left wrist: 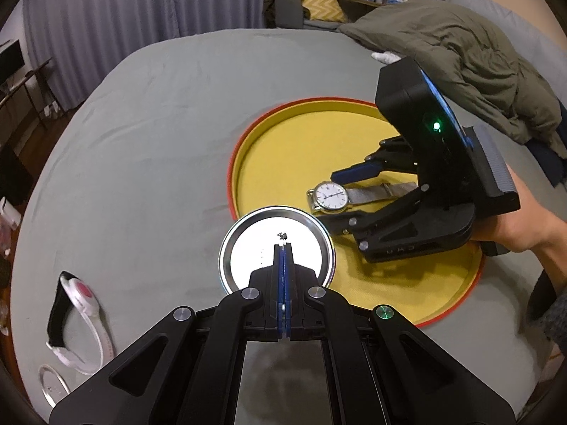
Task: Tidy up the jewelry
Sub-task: 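Carry the badge and silver watch out of the tray over the bedspread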
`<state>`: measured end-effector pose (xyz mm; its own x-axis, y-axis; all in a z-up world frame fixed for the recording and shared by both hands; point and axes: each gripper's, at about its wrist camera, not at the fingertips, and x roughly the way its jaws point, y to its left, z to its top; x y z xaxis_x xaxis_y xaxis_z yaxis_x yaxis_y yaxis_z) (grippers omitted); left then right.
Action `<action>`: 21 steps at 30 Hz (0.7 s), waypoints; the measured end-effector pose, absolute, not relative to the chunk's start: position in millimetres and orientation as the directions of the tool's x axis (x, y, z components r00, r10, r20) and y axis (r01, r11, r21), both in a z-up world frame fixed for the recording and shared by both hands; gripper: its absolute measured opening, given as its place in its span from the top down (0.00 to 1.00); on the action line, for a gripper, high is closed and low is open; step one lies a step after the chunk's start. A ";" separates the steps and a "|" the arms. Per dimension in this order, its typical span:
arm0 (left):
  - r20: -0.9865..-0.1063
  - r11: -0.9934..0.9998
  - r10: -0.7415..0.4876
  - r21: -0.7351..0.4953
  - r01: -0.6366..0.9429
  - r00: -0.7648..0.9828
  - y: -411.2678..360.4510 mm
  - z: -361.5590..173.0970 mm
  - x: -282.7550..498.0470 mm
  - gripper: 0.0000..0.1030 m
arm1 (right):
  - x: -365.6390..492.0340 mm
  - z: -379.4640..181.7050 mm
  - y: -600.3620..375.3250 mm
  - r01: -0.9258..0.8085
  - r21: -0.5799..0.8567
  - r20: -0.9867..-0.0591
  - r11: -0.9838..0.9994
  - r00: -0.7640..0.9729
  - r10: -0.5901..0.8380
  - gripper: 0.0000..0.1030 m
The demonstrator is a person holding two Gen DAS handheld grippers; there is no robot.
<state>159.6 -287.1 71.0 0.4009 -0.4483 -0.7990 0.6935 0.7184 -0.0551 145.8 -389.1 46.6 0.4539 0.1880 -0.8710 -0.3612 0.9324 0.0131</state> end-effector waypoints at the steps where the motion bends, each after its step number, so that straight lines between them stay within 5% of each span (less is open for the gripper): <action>1: -0.800 0.717 -0.449 -0.057 0.694 0.398 -287.6 69.7 159.5 1.00 | 145.5 47.4 -392.5 -0.354 0.015 -0.869 0.935 0.458 0.188 0.64; 21: -0.791 0.714 -0.461 -0.062 0.698 0.401 -280.0 72.5 153.8 1.00 | 133.5 67.8 -405.7 -0.311 0.035 -0.826 0.950 0.525 0.203 0.65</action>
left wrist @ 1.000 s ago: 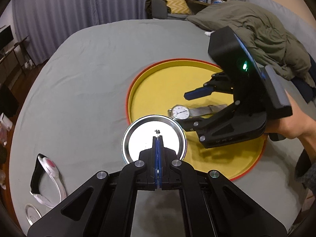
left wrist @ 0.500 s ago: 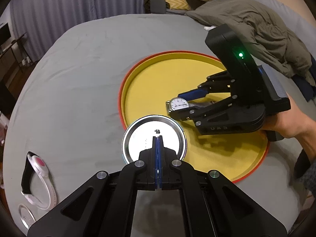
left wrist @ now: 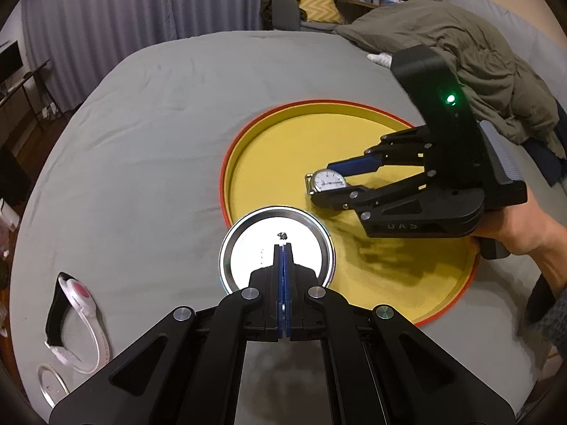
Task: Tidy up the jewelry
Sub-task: 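Carry the badge and silver watch out of the tray over the bedspread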
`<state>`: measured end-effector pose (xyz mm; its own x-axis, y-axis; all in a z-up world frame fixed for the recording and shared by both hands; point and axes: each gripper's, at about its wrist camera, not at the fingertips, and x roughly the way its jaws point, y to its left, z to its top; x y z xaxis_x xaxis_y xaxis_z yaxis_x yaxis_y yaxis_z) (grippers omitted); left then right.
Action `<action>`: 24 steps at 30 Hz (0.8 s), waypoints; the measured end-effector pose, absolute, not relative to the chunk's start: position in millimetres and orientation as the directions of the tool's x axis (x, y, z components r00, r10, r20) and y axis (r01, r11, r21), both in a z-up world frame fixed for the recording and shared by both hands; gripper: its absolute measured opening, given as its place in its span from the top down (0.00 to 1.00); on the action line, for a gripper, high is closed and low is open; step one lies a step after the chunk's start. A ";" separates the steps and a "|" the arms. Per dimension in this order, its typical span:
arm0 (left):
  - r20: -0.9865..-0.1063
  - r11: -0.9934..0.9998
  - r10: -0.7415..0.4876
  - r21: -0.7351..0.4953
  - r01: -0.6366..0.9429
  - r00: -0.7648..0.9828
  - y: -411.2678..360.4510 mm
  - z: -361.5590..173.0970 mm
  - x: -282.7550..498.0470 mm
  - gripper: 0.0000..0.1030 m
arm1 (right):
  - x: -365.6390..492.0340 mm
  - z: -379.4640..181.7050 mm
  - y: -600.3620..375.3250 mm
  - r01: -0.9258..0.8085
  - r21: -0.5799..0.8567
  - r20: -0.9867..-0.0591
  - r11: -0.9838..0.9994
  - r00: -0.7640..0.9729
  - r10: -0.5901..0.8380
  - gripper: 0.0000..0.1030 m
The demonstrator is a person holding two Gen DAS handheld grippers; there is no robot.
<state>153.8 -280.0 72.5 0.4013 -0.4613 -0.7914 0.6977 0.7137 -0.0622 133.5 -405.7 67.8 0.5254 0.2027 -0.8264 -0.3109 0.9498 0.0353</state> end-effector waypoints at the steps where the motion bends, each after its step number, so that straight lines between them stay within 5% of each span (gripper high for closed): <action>1: -0.790 0.713 -0.463 -0.063 0.698 0.402 -279.8 74.1 153.3 1.00 | 132.4 71.6 -405.5 -0.310 0.032 -0.822 0.950 0.533 0.201 0.65; 24: -0.731 0.707 -0.502 -0.040 0.706 0.462 -266.0 135.5 122.1 1.00 | 98.5 161.3 -392.7 -0.271 -0.033 -0.729 0.962 0.665 0.163 0.65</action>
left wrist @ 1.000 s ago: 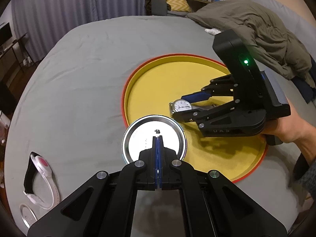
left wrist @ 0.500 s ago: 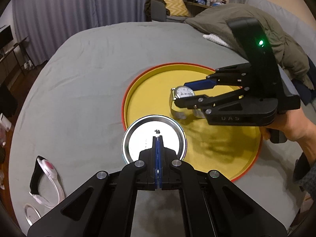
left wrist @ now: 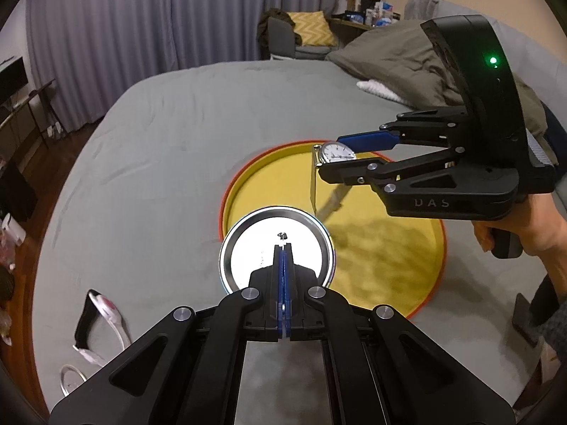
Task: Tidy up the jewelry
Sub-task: 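Carry the badge and silver watch out of the tray over the bedspread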
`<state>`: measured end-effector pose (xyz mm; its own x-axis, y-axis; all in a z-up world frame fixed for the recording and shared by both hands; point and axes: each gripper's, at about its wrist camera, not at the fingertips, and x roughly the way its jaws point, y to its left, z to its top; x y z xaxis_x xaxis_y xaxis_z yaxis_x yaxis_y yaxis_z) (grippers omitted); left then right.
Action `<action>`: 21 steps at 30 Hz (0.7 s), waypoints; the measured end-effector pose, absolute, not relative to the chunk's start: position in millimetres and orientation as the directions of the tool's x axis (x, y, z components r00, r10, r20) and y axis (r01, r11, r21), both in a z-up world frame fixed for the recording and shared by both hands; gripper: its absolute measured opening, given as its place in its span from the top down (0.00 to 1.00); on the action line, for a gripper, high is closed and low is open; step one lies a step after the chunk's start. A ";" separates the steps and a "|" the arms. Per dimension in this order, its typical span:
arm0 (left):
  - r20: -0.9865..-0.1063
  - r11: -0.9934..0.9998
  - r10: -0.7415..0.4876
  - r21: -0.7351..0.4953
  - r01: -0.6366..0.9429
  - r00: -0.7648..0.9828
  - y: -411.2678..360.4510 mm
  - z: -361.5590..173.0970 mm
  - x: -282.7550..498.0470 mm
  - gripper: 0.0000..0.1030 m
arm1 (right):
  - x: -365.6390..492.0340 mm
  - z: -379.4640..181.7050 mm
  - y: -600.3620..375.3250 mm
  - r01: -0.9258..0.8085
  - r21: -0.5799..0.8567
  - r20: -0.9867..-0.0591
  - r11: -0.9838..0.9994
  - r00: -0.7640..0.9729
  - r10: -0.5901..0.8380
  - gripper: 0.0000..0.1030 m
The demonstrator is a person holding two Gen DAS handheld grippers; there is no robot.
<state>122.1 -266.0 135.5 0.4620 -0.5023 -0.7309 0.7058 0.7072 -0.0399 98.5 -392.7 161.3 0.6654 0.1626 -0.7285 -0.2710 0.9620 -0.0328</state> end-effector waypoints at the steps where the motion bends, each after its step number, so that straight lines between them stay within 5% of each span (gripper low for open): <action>1: -0.725 0.707 -0.507 -0.040 0.706 0.466 -264.2 139.6 120.1 1.00 | 95.4 166.4 -392.4 -0.268 -0.034 -0.725 0.963 0.670 0.161 0.65; 21: -0.641 0.699 -0.565 -0.037 0.714 0.520 -196.2 212.6 79.1 1.00 | 23.7 258.6 -326.6 -0.242 -0.107 -0.638 0.964 0.761 0.120 0.65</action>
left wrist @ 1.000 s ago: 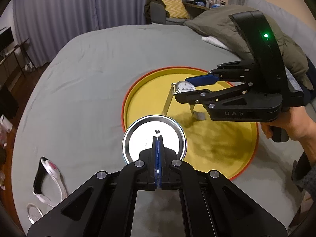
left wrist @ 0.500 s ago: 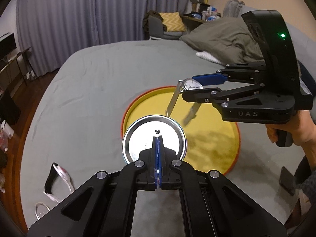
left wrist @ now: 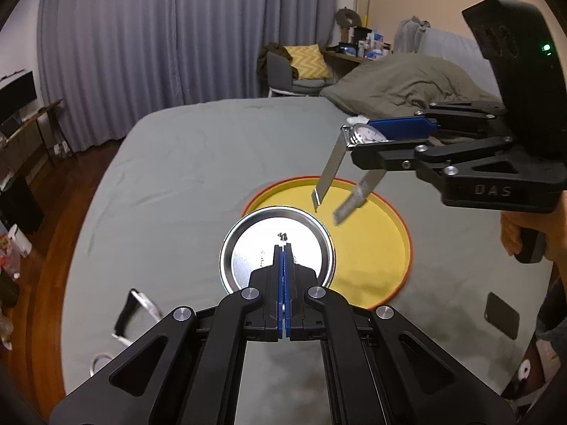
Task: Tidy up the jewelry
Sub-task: 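Carry the badge and silver watch out of the tray over the bedspread, then lower the silver watch onto the bedspread while the left tool lowers the badge beside it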
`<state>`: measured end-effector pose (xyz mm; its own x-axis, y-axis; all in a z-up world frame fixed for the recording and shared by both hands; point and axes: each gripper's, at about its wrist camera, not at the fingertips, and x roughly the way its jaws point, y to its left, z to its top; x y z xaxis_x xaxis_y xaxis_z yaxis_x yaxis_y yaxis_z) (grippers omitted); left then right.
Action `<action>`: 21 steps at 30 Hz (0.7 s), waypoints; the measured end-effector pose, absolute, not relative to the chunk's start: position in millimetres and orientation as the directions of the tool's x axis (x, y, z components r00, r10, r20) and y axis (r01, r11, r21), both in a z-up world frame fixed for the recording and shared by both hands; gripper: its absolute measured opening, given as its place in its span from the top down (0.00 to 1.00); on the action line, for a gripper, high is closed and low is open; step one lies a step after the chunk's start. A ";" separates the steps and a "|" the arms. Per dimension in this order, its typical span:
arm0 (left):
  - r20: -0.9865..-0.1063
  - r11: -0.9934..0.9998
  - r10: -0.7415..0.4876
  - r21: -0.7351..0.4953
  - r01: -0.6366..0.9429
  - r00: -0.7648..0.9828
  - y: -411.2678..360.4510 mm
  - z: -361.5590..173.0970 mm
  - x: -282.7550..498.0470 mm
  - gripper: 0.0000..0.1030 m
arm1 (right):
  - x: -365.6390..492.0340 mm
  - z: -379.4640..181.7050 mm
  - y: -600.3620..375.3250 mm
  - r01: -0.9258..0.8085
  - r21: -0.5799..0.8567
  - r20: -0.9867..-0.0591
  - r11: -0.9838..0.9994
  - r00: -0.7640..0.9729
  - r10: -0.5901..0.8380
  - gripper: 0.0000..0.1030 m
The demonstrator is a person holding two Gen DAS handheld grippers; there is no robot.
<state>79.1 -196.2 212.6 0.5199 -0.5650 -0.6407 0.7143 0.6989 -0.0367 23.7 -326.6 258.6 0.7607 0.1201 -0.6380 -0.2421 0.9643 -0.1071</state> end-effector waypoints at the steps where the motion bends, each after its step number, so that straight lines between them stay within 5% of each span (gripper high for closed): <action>1: -0.637 0.700 -0.566 -0.037 0.713 0.523 -191.4 215.3 77.8 1.00 | 21.6 260.5 -324.2 -0.243 -0.107 -0.635 0.964 0.763 0.122 0.65; 21: -0.673 0.779 -0.491 -0.055 0.625 0.553 -97.3 181.6 87.7 1.00 | 16.6 241.3 -235.9 -0.329 -0.084 -0.654 0.941 0.731 0.197 0.65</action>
<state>87.7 -97.3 181.6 0.5529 -0.4913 -0.6730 0.6249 0.7788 -0.0551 16.6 -235.9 241.3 0.7307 0.1967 -0.6537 -0.3287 0.9407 -0.0844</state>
